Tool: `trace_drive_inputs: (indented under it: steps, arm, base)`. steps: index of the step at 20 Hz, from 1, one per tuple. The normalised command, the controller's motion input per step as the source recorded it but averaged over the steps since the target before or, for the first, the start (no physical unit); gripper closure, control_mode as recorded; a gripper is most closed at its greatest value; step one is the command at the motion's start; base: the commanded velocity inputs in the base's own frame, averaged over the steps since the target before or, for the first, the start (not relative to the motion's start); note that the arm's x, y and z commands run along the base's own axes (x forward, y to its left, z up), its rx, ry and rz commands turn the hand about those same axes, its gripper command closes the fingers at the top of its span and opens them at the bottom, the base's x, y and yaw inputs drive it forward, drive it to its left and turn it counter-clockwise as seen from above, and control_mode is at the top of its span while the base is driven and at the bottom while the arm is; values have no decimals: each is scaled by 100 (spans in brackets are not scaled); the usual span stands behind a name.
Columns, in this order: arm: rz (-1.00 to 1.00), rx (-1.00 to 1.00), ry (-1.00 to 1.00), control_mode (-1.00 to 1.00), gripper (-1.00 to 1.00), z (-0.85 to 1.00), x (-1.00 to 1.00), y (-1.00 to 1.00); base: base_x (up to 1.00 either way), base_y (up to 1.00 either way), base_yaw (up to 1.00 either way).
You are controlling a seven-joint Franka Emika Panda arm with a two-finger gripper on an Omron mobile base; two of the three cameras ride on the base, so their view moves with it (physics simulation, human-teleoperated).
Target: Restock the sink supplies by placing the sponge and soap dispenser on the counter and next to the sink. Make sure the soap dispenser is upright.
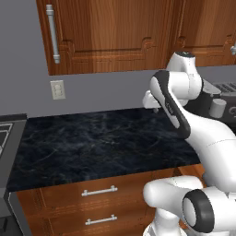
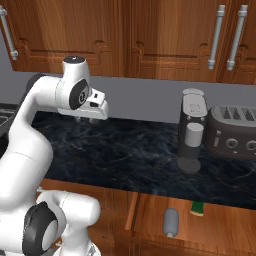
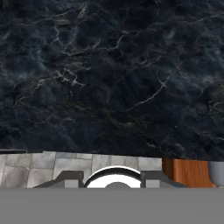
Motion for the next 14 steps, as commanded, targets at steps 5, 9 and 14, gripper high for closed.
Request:
trace_drive_inputs:
  steps: [5, 9, 14]
  arm:
    - [-4, 3, 0, -100, -100, -14, -32, -21]
    - [-13, 17, 4, -100, -100, -56, -53, -94]
    - [-15, 17, 19, -100, -100, -82, -42, -100]
  base:
    - [0, 0, 0]
    - [0, 0, 0]
    - [0, 0, 0]
